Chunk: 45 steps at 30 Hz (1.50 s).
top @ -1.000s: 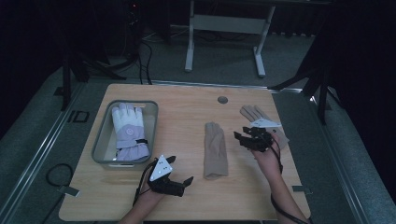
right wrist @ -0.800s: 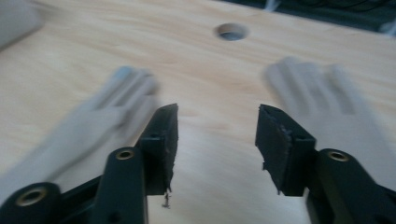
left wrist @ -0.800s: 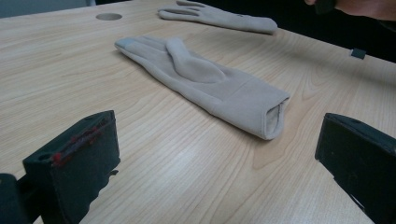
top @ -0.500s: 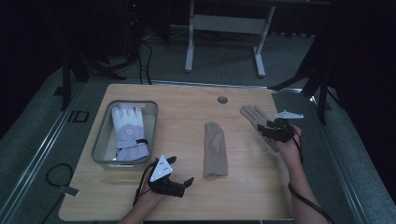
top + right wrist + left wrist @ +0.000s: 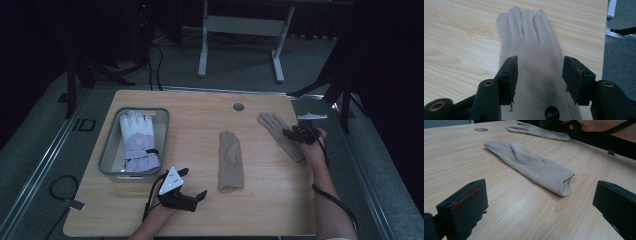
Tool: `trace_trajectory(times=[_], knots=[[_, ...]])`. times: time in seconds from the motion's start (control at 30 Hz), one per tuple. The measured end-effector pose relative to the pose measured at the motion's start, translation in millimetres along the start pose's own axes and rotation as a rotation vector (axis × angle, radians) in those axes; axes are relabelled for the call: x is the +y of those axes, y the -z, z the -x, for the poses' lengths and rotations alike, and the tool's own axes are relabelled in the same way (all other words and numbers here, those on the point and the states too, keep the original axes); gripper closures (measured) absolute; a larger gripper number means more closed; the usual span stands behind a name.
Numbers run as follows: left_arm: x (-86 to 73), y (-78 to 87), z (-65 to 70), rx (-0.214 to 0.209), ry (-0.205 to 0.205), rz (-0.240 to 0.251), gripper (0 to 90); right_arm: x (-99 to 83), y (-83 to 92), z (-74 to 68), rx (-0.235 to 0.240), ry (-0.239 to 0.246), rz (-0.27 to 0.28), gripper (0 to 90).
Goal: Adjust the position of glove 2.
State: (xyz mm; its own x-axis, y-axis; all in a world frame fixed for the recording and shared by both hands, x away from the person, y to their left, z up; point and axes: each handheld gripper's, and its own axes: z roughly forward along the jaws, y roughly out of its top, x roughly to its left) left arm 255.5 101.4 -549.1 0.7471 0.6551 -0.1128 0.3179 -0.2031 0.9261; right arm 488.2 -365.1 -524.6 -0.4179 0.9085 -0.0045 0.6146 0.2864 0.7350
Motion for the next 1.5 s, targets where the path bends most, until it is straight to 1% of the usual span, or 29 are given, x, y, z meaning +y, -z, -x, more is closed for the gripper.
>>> trace_trajectory(times=[0.07,0.1,0.17,0.23,0.3,0.33,0.37,0.4,0.43,0.47,0.5,0.57,0.6,0.63,0.67,0.7,0.73,0.77,0.83,0.93,0.97,1.03,1.07,1.13,1.23,1.33,1.4,1.43,1.5], knots=[[-0.7,-0.6,-0.1,-0.002,0.000,-0.003,0.0,1.8,-5.1,0.3,0.014,0.009,-0.013,44.3],[-0.9,-0.8,-0.2,-0.003,0.001,-0.006,0.0,2.5,-7.5,0.8,0.013,0.012,-0.020,44.3],[-1.3,-0.6,-0.1,-0.005,0.006,-0.002,0.0,1.6,-13.9,1.7,0.036,0.010,-0.048,44.2],[-1.4,-0.4,0.2,-0.007,0.005,0.001,0.0,-5.2,-22.4,1.5,0.074,-0.002,-0.085,43.0],[-1.4,0.0,0.7,-0.007,0.004,0.001,0.0,-7.8,-21.9,2.3,0.070,-0.024,-0.059,48.7],[-1.4,0.2,0.7,-0.010,0.007,0.002,0.0,-8.4,-21.3,2.7,0.064,-0.033,-0.053,53.3],[-1.4,0.1,0.6,-0.010,0.009,0.003,0.0,-9.0,-21.0,3.0,0.050,-0.030,-0.049,57.9],[-1.5,0.1,0.5,-0.007,0.008,0.001,0.0,-9.3,-20.5,3.3,0.039,-0.033,-0.047,65.8],[-1.7,0.1,0.5,-0.008,0.007,0.001,0.0,-9.4,-19.8,3.2,0.016,-0.047,-0.049,71.4],[-1.6,0.0,0.3,-0.010,0.006,-0.001,0.0,-9.5,-19.8,1.2,-0.007,-0.061,-0.048,72.6],[-1.5,0.0,0.4,-0.008,0.004,-0.003,0.0,-9.9,-19.6,-2.3,-0.028,-0.051,-0.047,74.9],[-1.2,0.0,0.8,-0.009,-0.003,-0.004,0.0,-9.1,-19.4,-8.8,-0.074,-0.061,-0.052,76.9],[-1.2,0.0,0.8,-0.009,-0.003,-0.004,0.0,-9.1,-19.4,-8.8,-0.074,-0.061,-0.052,76.9],[-0.9,-0.4,1.0,-0.009,-0.007,-0.005,0.0,-7.0,-18.3,-13.5,-0.097,-0.075,-0.057,78.7],[-0.9,-0.3,1.0,-0.010,-0.007,-0.004,0.0,-6.0,-17.1,-14.3,-0.096,-0.091,-0.057,78.8],[-0.9,-0.3,1.0,-0.010,-0.007,-0.004,0.0,-6.0,-17.1,-14.3,-0.096,-0.091,-0.057,78.8],[-0.9,-0.3,1.0,-0.010,-0.007,-0.004,0.0,-4.9,-15.2,-16.1,-0.102,-0.100,-0.055,78.8],[-0.1,0.0,1.2,-0.009,-0.008,0.003,0.0,-3.1,-8.8,-19.8,-0.117,-0.141,-0.042,78.9],[0.5,0.1,1.3,-0.005,-0.009,0.009,0.0,-1.7,-1.1,-23.8,-0.124,-0.163,-0.027,78.9],[0.6,-0.1,0.9,0.000,-0.007,0.011,0.0,-0.1,10.0,-29.3,-0.128,-0.195,-0.011,78.9],[0.7,-0.2,0.7,0.001,-0.007,0.010,0.0,0.4,15.8,-31.5,-0.126,-0.215,0.003,79.0],[0.7,-0.2,0.7,0.002,-0.006,0.014,0.0,1.1,25.0,-36.7,-0.125,-0.230,0.018,79.0],[0.9,-0.3,0.4,0.003,-0.007,0.011,0.0,1.4,30.2,-39.3,-0.129,-0.245,0.024,79.1],[1.0,-0.3,0.2,0.004,-0.007,0.014,0.0,0.9,41.4,-43.7,-0.117,-0.287,0.050,79.1],[1.8,-0.8,0.4,0.003,-0.012,0.018,0.0,-2.8,57.2,-52.7,-0.123,-0.329,0.079,79.0],[2.3,-1.7,0.6,0.006,-0.014,0.021,0.0,-9.6,67.1,-62.6,-0.141,-0.341,0.086,79.0],[2.3,-2.1,0.6,0.008,-0.015,0.017,0.0,-15.1,70.5,-69.5,-0.154,-0.339,0.080,78.9],[2.1,-2.2,0.4,0.009,-0.016,0.018,0.0,-18.5,72.2,-72.7,-0.157,-0.348,0.083,78.9],[2.0,-2.8,0.0,0.012,-0.017,0.016,0.0,-24.5,73.3,-80.7,-0.167,-0.341,0.072,78.8]])
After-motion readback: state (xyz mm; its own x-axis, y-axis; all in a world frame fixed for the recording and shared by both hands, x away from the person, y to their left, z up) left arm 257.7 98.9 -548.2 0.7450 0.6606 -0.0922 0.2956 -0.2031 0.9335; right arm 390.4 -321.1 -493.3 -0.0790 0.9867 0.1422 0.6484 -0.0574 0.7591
